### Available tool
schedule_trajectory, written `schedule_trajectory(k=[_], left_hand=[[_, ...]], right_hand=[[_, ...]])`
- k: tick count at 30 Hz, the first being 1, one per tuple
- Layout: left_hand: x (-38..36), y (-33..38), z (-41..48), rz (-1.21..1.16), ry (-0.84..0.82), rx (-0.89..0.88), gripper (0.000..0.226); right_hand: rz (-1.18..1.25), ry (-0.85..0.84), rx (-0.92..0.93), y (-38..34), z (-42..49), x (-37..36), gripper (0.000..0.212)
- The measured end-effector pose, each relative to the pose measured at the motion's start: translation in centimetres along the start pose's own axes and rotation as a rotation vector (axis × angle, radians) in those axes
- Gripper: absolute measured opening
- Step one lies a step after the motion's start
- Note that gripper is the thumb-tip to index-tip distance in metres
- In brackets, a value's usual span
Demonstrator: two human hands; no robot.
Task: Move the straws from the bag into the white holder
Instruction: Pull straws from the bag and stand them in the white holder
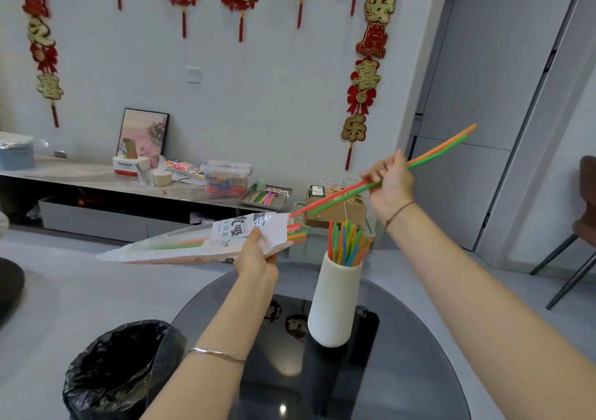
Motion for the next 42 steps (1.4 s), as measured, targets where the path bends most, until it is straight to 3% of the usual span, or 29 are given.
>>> schedule_trajectory(k=[3, 9, 13, 16, 18, 21, 25, 28, 31, 34, 36, 39, 40, 42], left_hand=[[0.3, -1.1, -0.1, 0.062, 0.021, -0.006, 0.040], [0.9, -2.7, 0.0, 0.076, 0.048, 0.022, 0.047], [1.1, -2.7, 0.0, 0.087, 0.058, 0.013, 0.042], [1.1, -2.4, 0.0, 0.081, 0.049, 0.007, 0.044], [1.1, -2.3, 0.1, 0.079, 0.047, 0.003, 0.045], [1.3, -2.3, 0.3, 0.078, 0.044, -0.005, 0.046], [1.4, -2.7, 0.7, 0.076, 0.033, -0.001, 0.049], [1.6, -3.2, 1.0, 0.087, 0.036, 0.008, 0.048], [1.6, -3.3, 1.0, 0.090, 0.029, 0.007, 0.047], [1.6, -3.0, 0.8, 0.091, 0.023, 0.004, 0.046], [1.5, -2.6, 0.7, 0.079, 0.017, -0.007, 0.045], [0.9, -1.6, 0.6, 0.052, -0.003, -0.025, 0.045], [0.7, -1.2, 0.6, 0.048, -0.008, -0.036, 0.045], [0.2, -0.7, 0.4, 0.053, -0.018, -0.059, 0.046]], right_hand=[[-0.147, 0.028, 0.111, -2.4, 1.2, 0.2, 0.048], [-0.471, -0.005, 0.164, -1.1, 2.0, 1.6, 0.047], [-0.669, -0.038, 0.126, 2.0, 2.1, 3.0, 0.046], [-0.891, -0.164, 0.024, 5.1, 1.7, 3.8, 0.045], [-1.026, -0.246, 0.013, 6.0, 1.5, 4.1, 0.036], [-1.009, -0.300, 0.186, 4.6, 1.4, 3.2, 0.007], [-1.023, -0.363, 0.362, 2.7, 1.0, 1.8, 0.028], [-1.334, -0.539, 0.377, 4.2, 0.4, 1.3, 0.039], [-1.677, -0.747, 0.274, 7.6, -0.4, 2.5, 0.050], [-1.859, -0.777, 0.271, 9.1, -0.9, 3.8, 0.051], [-1.787, -0.693, 0.416, 8.4, -1.5, 3.2, 0.049], [-1.460, -0.543, 0.685, 6.7, -3.6, 1.1, 0.033], [-1.360, -0.534, 0.660, 6.9, -4.3, 0.5, 0.030], [-1.196, -0.566, 0.415, 8.6, -5.3, -0.5, 0.035]])
Point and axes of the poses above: each hand's wrist, its own z-axis towards the middle knuckle, its own x-axis out of the back of the hand, y = z × x, the point moved 6 cm from there along z, towards the middle knuckle, and after that the axes turned 5 degrees about -z, right-handed, at the moved point
